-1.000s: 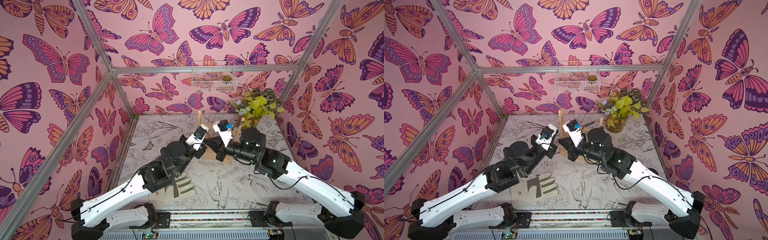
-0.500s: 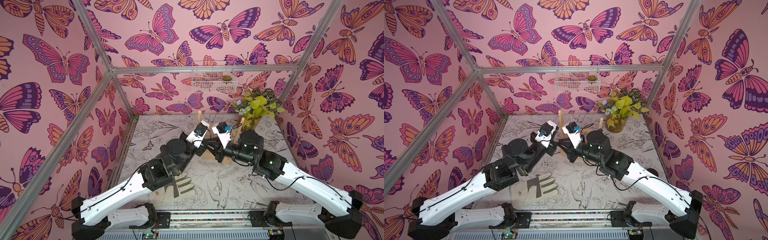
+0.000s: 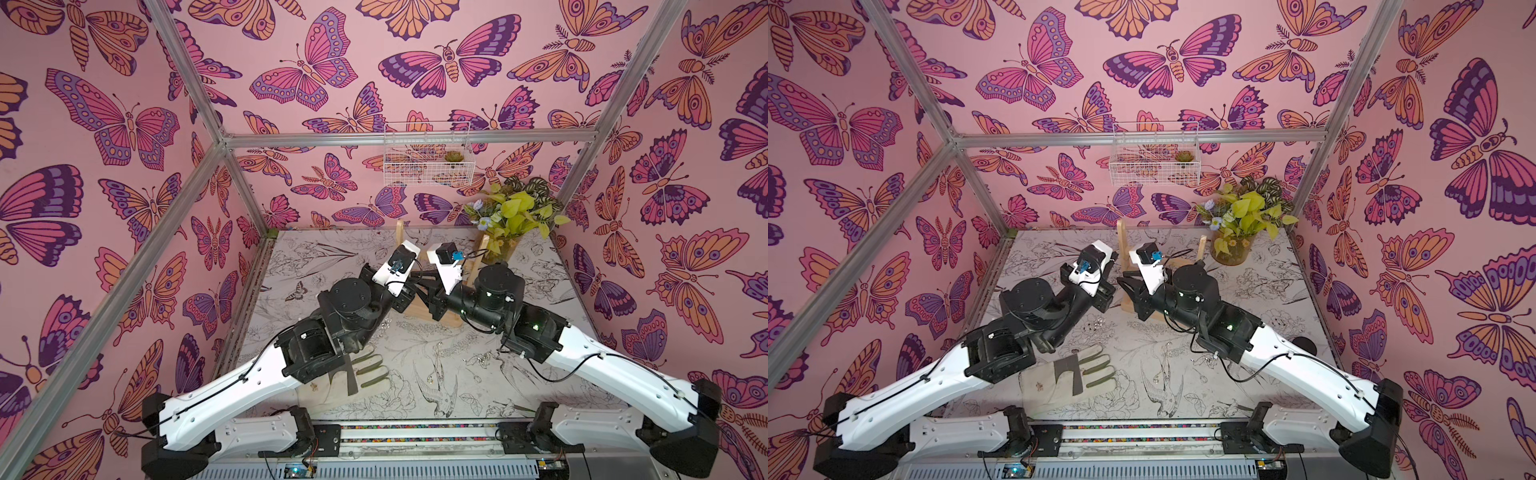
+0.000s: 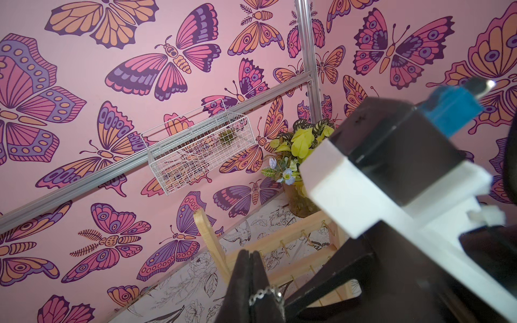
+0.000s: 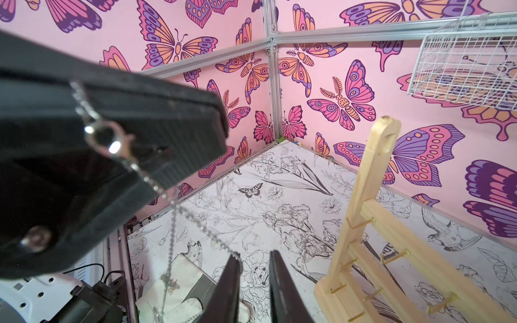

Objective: Hang the necklace on the jewelry display stand
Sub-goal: Adjust the necklace, then hang the necklace on the stand.

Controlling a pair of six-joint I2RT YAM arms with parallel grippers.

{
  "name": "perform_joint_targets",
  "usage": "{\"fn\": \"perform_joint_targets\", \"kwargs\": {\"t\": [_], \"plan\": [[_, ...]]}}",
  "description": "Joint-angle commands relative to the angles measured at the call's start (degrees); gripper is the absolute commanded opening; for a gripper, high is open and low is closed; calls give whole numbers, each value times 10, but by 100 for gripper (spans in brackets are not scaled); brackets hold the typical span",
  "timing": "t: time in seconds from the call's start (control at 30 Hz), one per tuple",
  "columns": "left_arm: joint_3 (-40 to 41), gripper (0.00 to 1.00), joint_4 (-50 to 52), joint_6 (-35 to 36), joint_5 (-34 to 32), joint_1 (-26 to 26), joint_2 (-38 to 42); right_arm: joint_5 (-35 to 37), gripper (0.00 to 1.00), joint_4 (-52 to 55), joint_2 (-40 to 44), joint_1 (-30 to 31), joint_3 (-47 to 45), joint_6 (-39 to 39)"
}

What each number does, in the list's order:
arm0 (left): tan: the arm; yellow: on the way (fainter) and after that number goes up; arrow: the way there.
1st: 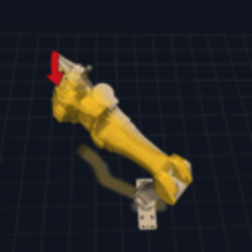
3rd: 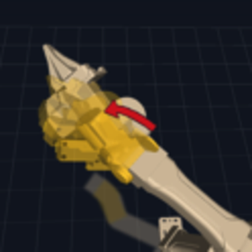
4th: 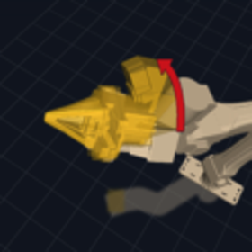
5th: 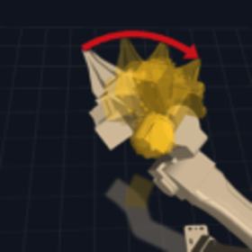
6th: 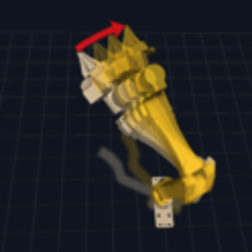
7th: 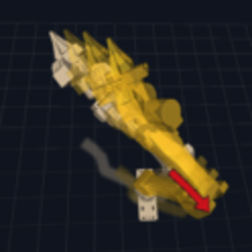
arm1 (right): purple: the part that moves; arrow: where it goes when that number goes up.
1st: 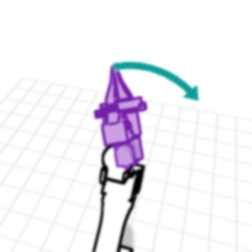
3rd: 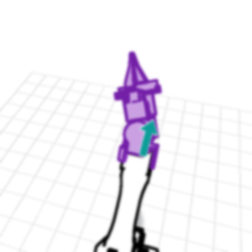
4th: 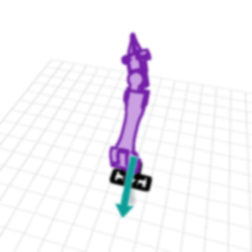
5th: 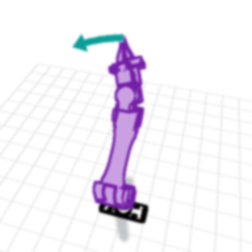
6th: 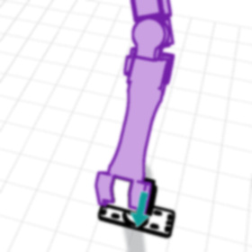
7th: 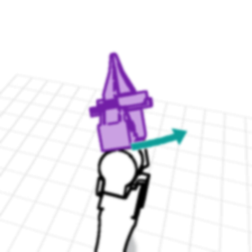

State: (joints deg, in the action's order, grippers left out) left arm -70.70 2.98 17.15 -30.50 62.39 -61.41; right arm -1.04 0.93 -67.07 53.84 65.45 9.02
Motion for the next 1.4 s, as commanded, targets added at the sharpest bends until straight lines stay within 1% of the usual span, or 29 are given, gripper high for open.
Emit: {"fn": "perform_joint_targets", "kwargs": {"t": [0.0,0.23,0.3,0.4,0.53,0.63,0.7,0.77,0.83,0.9,0.93,0.97,1.03,1.1,1.13,1.37], "plan": [[-11,0,-12,4,-10,5,8,10,22,-31,4,4,-3,9],[-14,0,-12,5,-8,7,6,1,31,-45,1,4,-7,14],[-15,0,-11,4,-5,8,7,8,34,-52,-1,4,-10,17],[-21,0,-8,1,1,11,8,23,36,-77,-6,4,-23,20],[-27,0,-4,2,-2,15,8,45,35,-115,-12,4,-38,22],[-27,0,-1,3,-6,16,8,54,30,-130,-10,4,-45,22],[-26,0,-1,2,-6,16,8,55,29,-134,-9,4,-47,21],[-26,0,-1,1,-4,17,8,58,30,-136,-8,4,-47,21],[-27,0,-1,0,-5,17,8,60,34,-141,-12,4,-47,20],[-29,0,-1,-1,-4,17,8,65,35,-143,-16,4,-48,21],[-30,0,-2,-2,-3,17,10,70,34,-145,-20,4,-49,22],[-29,0,-2,-4,-1,17,12,76,30,-147,-21,4,-51,22],[-29,0,-1,-4,-3,17,15,87,16,-163,-23,4,-61,22],[-25,0,0,-1,-11,18,16,88,8,-176,-17,4,-69,22],[-22,0,0,0,-17,17,16,90,6,-181,-13,4,-72,22],[14,0,-8,4,-59,11,15,103,3,-179,11,5,-74,11]]}}
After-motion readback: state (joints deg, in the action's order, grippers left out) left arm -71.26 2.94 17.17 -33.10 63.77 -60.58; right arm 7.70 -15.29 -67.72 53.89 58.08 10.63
